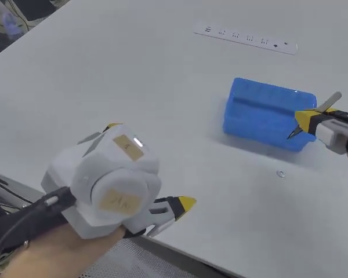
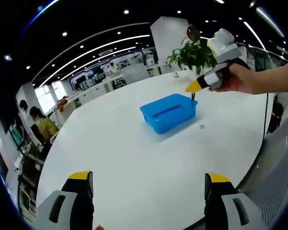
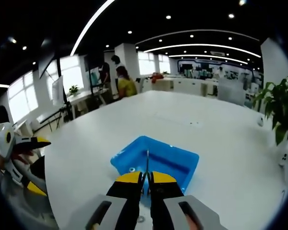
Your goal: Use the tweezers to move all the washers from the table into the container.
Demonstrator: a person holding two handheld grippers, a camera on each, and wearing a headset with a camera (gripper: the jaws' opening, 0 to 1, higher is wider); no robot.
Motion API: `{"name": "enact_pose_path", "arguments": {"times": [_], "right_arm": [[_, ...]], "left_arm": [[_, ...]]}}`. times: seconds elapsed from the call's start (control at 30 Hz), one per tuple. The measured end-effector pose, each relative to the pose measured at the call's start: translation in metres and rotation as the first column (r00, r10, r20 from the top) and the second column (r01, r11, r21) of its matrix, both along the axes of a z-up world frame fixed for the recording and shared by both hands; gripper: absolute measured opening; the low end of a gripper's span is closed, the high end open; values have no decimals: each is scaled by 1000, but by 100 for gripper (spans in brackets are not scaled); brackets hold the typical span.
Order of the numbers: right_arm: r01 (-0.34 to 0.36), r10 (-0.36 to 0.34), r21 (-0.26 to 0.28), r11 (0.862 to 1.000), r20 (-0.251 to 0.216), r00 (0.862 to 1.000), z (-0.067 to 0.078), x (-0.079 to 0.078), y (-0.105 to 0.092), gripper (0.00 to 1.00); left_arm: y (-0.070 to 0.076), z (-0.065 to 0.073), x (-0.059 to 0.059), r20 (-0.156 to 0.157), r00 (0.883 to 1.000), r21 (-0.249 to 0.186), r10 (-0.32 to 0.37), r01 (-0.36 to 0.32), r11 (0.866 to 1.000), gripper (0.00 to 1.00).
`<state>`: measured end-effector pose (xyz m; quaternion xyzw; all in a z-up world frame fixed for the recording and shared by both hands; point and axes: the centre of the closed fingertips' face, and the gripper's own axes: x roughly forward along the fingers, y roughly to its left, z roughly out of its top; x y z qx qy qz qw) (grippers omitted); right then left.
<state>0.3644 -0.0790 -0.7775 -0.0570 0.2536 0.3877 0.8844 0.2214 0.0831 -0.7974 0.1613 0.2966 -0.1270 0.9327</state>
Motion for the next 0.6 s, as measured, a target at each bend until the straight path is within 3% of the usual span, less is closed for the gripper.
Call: {"name": "enact_pose_path", "arguments": {"times": [0.1,0.23,0.6], "right_arm": [[-15,14,-17,1000,-33,999,-12,-8,0,3],[-37,35,-65,997,-25,999,-24,-14,-3,3],[-25,19,-75,997,-70,997,-44,-16,-11,3]], "left_arm": [[1,-1,0,-3,1000,9,1,-1,1000,99],[1,-1,0,-3,1000,14,0,0,1000,99],[-1,-3,-1,-11,1000,22,-11,11,1000,99]]}}
